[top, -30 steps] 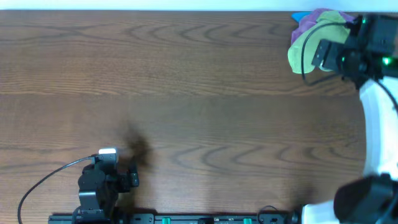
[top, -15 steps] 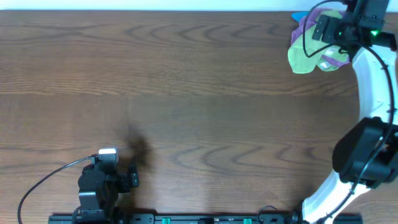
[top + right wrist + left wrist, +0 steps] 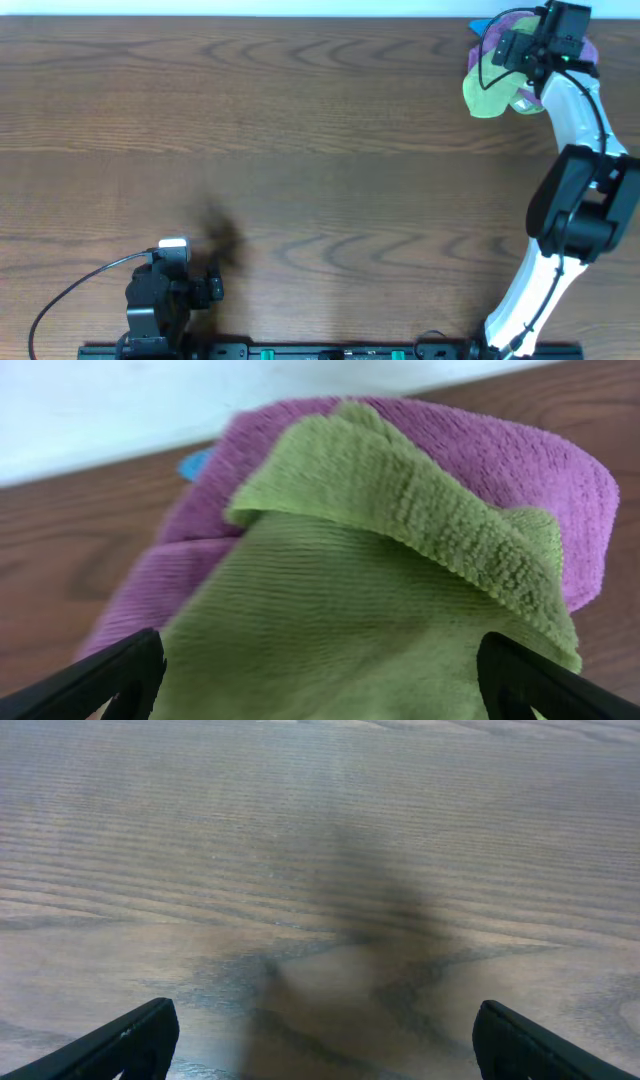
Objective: Fold the cloth
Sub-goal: 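Lower the right gripper and pinch the green cloth's edge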
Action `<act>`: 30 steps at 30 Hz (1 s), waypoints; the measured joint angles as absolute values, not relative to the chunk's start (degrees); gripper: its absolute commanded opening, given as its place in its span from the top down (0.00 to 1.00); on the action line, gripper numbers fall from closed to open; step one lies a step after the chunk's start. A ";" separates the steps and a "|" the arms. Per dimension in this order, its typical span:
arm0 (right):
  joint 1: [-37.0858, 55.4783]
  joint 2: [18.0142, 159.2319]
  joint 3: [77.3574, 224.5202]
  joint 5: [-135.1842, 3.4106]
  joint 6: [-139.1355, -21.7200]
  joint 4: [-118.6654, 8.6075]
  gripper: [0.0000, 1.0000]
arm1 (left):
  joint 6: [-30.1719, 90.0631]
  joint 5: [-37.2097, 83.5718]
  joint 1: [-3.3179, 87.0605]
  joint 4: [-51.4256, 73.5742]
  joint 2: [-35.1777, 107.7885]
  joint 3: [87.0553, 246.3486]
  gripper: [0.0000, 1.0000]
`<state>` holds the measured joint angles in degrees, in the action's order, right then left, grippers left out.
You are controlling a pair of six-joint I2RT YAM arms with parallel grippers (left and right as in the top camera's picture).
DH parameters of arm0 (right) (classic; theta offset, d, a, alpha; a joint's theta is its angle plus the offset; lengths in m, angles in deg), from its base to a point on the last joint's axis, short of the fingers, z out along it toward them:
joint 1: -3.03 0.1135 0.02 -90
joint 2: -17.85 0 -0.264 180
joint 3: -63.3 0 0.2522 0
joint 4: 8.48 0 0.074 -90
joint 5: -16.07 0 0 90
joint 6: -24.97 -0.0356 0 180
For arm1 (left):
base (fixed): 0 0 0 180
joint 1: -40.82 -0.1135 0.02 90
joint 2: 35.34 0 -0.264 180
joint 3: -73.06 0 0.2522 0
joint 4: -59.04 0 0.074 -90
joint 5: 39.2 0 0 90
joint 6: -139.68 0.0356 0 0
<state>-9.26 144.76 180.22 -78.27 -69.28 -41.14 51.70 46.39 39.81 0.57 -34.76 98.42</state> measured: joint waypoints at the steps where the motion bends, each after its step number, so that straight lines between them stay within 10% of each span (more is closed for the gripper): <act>1: -9.39 144.96 180.19 -78.97 -68.80 -40.33 0.01 | 51.68 46.39 39.81 0.57 -34.76 98.42 0.05; 30: -14.27 144.92 180.24 -81.09 -58.48 -34.78 0.28 | 51.68 46.39 39.81 0.57 -34.76 98.42 0.05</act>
<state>-14.27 144.92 180.24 -81.09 -58.48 -34.78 51.68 46.39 39.81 0.57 -34.76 98.42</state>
